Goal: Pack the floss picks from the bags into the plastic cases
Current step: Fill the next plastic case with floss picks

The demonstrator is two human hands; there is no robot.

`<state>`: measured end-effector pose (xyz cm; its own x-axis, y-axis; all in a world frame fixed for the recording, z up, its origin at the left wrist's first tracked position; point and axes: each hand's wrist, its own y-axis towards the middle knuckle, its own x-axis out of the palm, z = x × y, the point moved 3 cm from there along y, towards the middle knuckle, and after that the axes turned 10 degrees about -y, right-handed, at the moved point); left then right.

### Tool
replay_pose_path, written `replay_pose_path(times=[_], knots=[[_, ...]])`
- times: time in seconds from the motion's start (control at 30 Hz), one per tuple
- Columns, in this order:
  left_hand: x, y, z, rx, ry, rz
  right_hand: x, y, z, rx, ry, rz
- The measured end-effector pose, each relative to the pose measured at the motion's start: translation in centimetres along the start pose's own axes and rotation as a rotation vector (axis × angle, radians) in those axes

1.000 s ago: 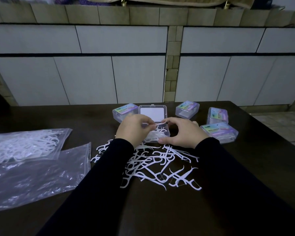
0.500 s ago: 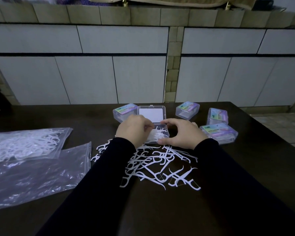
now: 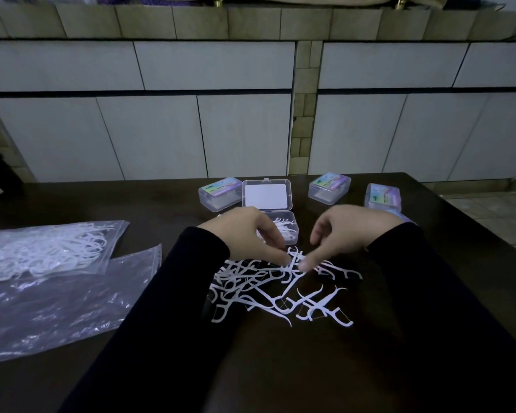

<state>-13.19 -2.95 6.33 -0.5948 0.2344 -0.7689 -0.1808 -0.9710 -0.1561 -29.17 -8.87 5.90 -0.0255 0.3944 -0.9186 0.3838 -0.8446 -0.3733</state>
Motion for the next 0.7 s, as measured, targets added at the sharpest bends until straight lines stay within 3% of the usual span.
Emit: replay_pose_path(times=[0.1, 0.33, 0.7], knots=[[0.9, -0.5, 1.0, -0.066, 0.036, -0.127, 0.4, -1.1, -0.6, 0.033, -0.097, -0.180], [1.5, -0.7, 0.8, -0.168, 0.300, -0.254, 0.8, -1.8, -1.7, -0.012, -0.206, -0.171], [1.0, 0.0, 0.6, -0.067, 0.183, -0.055, 0.9, -0.6, -1.2, -0.040, -0.074, -0.018]])
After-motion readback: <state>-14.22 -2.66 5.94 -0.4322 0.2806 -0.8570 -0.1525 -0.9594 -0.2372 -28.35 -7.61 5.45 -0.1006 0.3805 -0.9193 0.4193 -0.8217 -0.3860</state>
